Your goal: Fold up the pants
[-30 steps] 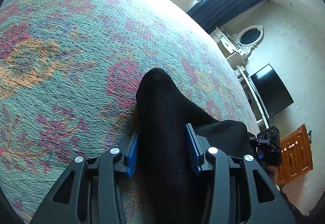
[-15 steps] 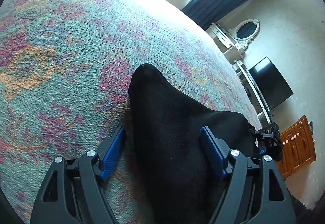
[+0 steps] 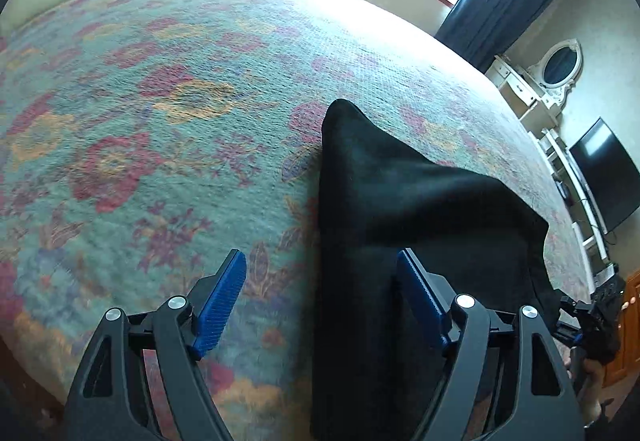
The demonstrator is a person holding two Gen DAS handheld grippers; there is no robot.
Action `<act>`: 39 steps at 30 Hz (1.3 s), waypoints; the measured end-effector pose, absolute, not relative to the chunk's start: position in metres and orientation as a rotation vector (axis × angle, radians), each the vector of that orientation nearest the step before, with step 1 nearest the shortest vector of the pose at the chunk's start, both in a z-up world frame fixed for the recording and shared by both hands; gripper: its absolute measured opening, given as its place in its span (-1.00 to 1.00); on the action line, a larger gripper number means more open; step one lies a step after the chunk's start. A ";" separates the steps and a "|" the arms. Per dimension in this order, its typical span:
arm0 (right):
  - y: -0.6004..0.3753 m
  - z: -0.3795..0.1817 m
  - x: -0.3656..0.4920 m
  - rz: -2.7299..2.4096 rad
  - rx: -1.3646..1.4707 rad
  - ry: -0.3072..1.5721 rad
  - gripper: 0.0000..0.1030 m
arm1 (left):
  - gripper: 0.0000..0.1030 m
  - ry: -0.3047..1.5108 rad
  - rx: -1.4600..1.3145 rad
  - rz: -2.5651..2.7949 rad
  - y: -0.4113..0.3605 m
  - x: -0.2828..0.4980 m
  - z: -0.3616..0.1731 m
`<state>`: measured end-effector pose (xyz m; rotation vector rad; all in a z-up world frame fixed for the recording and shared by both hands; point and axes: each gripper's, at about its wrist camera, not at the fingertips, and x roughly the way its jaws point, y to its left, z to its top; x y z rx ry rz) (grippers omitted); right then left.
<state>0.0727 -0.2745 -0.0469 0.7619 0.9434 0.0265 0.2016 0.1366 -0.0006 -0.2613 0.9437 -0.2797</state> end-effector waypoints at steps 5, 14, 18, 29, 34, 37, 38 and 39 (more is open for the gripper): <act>-0.230 -0.022 0.050 -0.087 0.582 0.997 0.58 | 0.49 0.908 -0.174 -0.220 0.128 0.150 0.026; -0.156 0.016 0.007 -0.072 0.349 0.980 0.66 | 0.62 0.828 -0.093 -0.117 0.123 0.081 0.042; -0.124 0.015 0.003 -0.037 0.257 1.012 0.66 | 0.63 0.862 -0.100 -0.108 0.118 0.072 0.029; -0.106 0.020 -0.001 -0.016 0.219 0.986 0.69 | 0.63 0.858 0.001 -0.115 0.093 0.058 0.023; -0.101 0.019 -0.001 -0.011 0.213 0.984 0.69 | 0.63 0.856 0.022 -0.116 0.089 0.056 0.023; -0.099 0.015 0.000 -0.011 0.208 0.992 0.69 | 0.63 0.858 0.020 -0.118 0.087 0.057 0.023; -0.100 0.013 0.000 -0.012 0.212 0.995 0.69 | 0.63 0.860 0.022 -0.118 0.087 0.057 0.023; -0.100 0.013 0.000 -0.011 0.217 0.998 0.69 | 0.63 0.862 0.025 -0.116 0.087 0.058 0.023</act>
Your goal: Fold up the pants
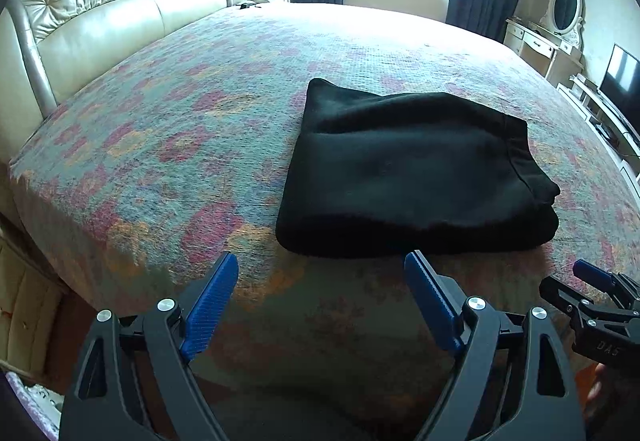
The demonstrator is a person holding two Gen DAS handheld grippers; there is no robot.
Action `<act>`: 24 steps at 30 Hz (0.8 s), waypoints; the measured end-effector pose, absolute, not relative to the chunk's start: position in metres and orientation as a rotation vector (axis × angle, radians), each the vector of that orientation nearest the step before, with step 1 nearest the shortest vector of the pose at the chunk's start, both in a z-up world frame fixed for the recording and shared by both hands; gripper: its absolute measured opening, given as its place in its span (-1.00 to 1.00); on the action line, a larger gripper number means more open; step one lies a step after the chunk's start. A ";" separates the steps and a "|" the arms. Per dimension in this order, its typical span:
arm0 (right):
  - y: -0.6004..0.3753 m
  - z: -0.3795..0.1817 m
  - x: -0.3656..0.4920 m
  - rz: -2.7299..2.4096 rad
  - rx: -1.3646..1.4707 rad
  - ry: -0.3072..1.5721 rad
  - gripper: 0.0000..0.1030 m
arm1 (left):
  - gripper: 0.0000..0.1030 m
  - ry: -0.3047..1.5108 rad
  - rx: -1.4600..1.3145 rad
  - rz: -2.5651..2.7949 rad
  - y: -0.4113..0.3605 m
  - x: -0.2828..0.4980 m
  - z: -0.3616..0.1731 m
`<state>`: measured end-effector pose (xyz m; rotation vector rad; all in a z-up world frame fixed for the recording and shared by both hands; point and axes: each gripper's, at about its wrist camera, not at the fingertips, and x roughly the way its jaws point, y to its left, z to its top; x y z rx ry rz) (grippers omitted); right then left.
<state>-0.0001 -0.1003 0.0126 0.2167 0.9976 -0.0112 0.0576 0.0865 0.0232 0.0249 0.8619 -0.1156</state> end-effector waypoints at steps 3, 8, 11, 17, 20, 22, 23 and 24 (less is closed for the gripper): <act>-0.102 0.011 0.001 -0.011 0.223 1.002 0.69 | 0.63 0.877 0.023 -0.121 0.085 0.058 0.022; -0.103 0.009 0.002 -0.008 0.224 1.007 0.69 | 0.63 0.873 0.027 -0.120 0.084 0.057 0.022; -0.102 0.008 0.003 -0.006 0.227 1.012 0.69 | 0.63 0.865 0.038 -0.123 0.082 0.056 0.024; -0.101 0.008 0.004 -0.003 0.234 1.014 0.69 | 0.63 0.855 0.049 -0.144 0.079 0.055 0.026; -0.100 0.006 0.003 -0.004 0.241 1.021 0.69 | 0.63 0.844 0.062 -0.148 0.076 0.055 0.028; -0.100 0.005 0.004 -0.004 0.245 1.025 0.69 | 0.63 0.842 0.072 -0.151 0.076 0.054 0.028; -0.100 0.005 0.003 -0.003 0.246 1.026 0.69 | 0.63 0.843 0.075 -0.152 0.076 0.055 0.028; -0.099 0.005 0.004 -0.001 0.245 1.027 0.69 | 0.63 0.845 0.074 -0.151 0.076 0.055 0.028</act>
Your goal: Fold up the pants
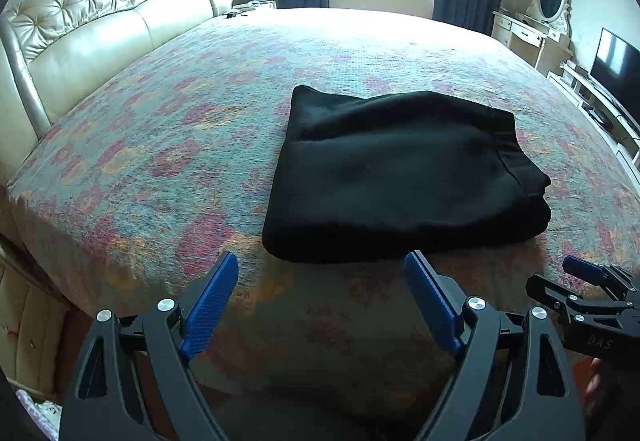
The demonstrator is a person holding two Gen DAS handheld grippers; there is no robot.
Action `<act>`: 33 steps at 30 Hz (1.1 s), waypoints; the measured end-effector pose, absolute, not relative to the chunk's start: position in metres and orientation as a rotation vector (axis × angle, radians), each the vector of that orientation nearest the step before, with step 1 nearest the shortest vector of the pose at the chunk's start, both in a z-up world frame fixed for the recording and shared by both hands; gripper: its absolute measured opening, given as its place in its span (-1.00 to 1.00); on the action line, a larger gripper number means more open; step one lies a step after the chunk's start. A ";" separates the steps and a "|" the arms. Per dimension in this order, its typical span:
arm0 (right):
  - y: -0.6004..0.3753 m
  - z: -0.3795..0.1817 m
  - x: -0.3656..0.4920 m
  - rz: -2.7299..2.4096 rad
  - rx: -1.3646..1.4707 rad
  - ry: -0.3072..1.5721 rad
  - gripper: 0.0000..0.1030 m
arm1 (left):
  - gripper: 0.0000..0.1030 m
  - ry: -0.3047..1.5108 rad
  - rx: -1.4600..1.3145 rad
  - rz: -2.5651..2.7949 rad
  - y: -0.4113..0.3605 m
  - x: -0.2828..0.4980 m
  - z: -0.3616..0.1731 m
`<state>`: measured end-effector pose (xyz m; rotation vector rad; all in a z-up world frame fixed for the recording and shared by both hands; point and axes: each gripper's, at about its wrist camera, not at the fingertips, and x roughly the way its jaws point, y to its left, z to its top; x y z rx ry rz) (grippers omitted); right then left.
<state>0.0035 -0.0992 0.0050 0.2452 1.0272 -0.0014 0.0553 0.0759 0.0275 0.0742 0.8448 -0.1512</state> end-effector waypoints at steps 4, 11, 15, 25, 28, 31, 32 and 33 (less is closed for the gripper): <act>-0.098 0.004 0.004 0.000 0.246 1.031 0.69 | 0.63 0.847 0.067 -0.152 0.076 0.055 0.028; -0.096 -0.001 0.003 0.007 0.252 1.047 0.69 | 0.63 0.828 0.088 -0.171 0.073 0.053 0.030; -0.095 -0.002 0.004 0.017 0.251 1.057 0.69 | 0.63 0.826 0.091 -0.170 0.072 0.053 0.030; -0.097 -0.004 0.004 0.018 0.268 1.053 0.69 | 0.72 0.808 0.059 -0.204 0.072 0.055 0.042; -0.098 -0.004 0.004 0.021 0.279 1.057 0.69 | 0.72 0.771 0.094 -0.249 0.069 0.062 0.051; -0.107 0.002 0.005 0.018 0.298 1.046 0.69 | 0.72 0.715 0.127 -0.225 0.077 0.078 0.059; -0.111 0.004 0.008 0.017 0.305 1.043 0.69 | 0.72 0.710 0.144 -0.218 0.082 0.090 0.060; -0.120 0.008 0.013 0.010 0.318 1.031 0.69 | 0.72 0.708 0.157 -0.204 0.088 0.101 0.060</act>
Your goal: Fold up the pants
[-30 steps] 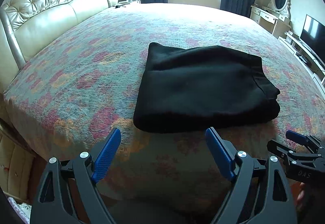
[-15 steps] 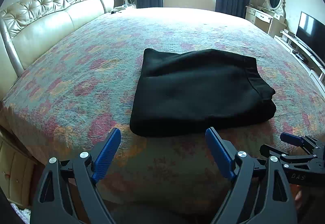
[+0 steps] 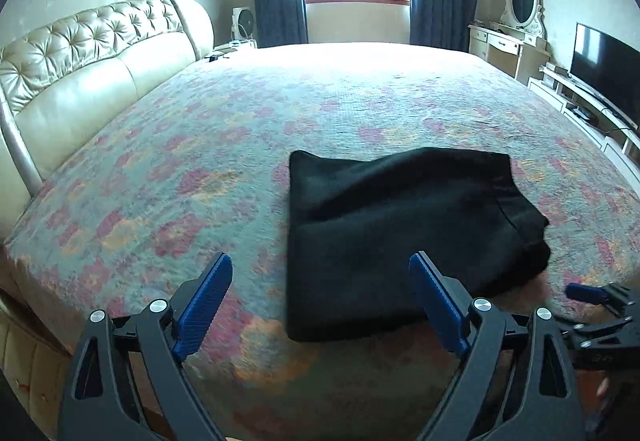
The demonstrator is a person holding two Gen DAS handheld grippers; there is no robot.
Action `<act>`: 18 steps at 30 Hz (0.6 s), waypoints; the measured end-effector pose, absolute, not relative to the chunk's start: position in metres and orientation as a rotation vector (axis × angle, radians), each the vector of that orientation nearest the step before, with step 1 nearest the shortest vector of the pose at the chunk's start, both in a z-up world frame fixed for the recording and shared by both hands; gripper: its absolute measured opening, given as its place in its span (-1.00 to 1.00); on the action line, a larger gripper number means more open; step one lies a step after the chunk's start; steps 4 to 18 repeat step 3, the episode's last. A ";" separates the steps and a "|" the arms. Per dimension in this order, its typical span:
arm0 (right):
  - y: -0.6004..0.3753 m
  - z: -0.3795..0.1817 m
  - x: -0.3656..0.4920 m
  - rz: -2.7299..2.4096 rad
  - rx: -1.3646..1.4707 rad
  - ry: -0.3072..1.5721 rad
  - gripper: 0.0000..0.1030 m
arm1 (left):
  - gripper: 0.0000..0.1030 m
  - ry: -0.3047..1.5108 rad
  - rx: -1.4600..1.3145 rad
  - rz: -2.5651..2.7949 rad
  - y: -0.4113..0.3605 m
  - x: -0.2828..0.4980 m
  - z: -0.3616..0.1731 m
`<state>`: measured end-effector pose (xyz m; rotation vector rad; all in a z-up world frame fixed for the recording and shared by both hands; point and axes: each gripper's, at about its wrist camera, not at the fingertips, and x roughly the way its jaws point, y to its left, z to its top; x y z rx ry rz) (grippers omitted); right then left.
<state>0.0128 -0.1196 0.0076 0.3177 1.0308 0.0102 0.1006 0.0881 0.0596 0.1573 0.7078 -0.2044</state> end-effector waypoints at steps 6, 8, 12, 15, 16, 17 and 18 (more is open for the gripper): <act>-0.148 0.017 0.034 -0.045 0.358 0.973 0.75 | 0.72 0.725 0.172 -0.140 0.114 0.148 0.048; -0.148 0.017 0.034 -0.045 0.358 0.973 0.75 | 0.72 0.725 0.172 -0.140 0.114 0.148 0.048; -0.148 0.017 0.034 -0.045 0.358 0.973 0.75 | 0.72 0.725 0.172 -0.140 0.114 0.148 0.048; -0.148 0.017 0.034 -0.045 0.358 0.973 0.75 | 0.72 0.725 0.172 -0.140 0.114 0.148 0.048; -0.148 0.017 0.034 -0.045 0.358 0.973 0.75 | 0.72 0.725 0.172 -0.140 0.114 0.148 0.048; -0.148 0.017 0.034 -0.045 0.358 0.973 0.75 | 0.72 0.725 0.172 -0.140 0.114 0.148 0.048; -0.148 0.017 0.034 -0.045 0.358 0.973 0.75 | 0.72 0.725 0.172 -0.140 0.114 0.148 0.048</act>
